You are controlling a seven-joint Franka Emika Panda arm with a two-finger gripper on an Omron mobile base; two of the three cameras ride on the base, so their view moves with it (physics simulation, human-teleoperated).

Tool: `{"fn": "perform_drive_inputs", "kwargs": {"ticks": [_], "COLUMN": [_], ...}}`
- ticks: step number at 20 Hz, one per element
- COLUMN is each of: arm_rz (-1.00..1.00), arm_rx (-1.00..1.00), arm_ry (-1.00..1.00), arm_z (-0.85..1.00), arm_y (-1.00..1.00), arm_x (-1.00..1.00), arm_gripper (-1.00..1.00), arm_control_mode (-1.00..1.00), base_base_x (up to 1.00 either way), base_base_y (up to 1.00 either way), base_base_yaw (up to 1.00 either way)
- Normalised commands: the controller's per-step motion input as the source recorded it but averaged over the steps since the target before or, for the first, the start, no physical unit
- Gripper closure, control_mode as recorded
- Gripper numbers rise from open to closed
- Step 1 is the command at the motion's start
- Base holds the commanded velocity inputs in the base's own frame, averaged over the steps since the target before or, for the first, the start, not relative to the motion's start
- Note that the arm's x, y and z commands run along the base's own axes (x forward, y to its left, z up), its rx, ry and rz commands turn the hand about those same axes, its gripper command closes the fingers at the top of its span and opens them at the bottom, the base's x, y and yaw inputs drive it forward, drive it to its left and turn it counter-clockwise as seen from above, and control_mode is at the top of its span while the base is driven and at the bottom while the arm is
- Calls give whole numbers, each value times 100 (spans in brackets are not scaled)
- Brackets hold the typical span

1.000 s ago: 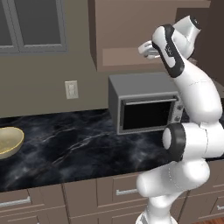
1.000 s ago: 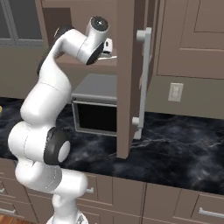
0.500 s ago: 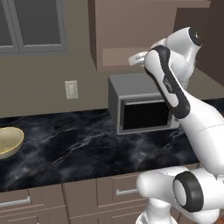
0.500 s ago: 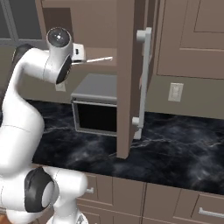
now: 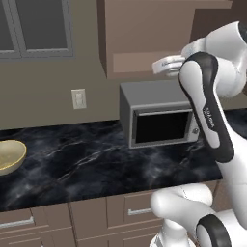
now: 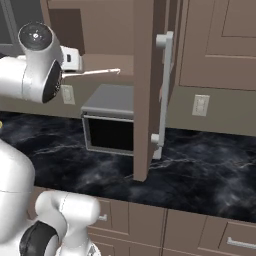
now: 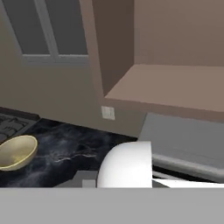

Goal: Open the cabinet and move the ladle to the pot. Then close the cabinet.

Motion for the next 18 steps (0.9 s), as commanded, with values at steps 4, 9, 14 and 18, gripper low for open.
{"fn": "perform_drive_inputs", "kwargs": {"ticks": [4, 9, 14, 18], "arm_rz": [0, 0, 0, 0], "arm_rx": [0, 0, 0, 0], "arm_ry": [30, 31, 7, 0], "arm_z": [1, -29, -31, 0], "arm_y": [-14, -4, 0, 0], "arm_x": [-64, -9, -20, 0], "arm_gripper": [100, 100, 100, 100], "arm_control_mode": [-100, -100, -100, 100], "base_base_x": [0, 0, 0, -96], "base_base_y": [0, 0, 0, 0], "base_base_yaw": [0, 0, 0, 0]}}
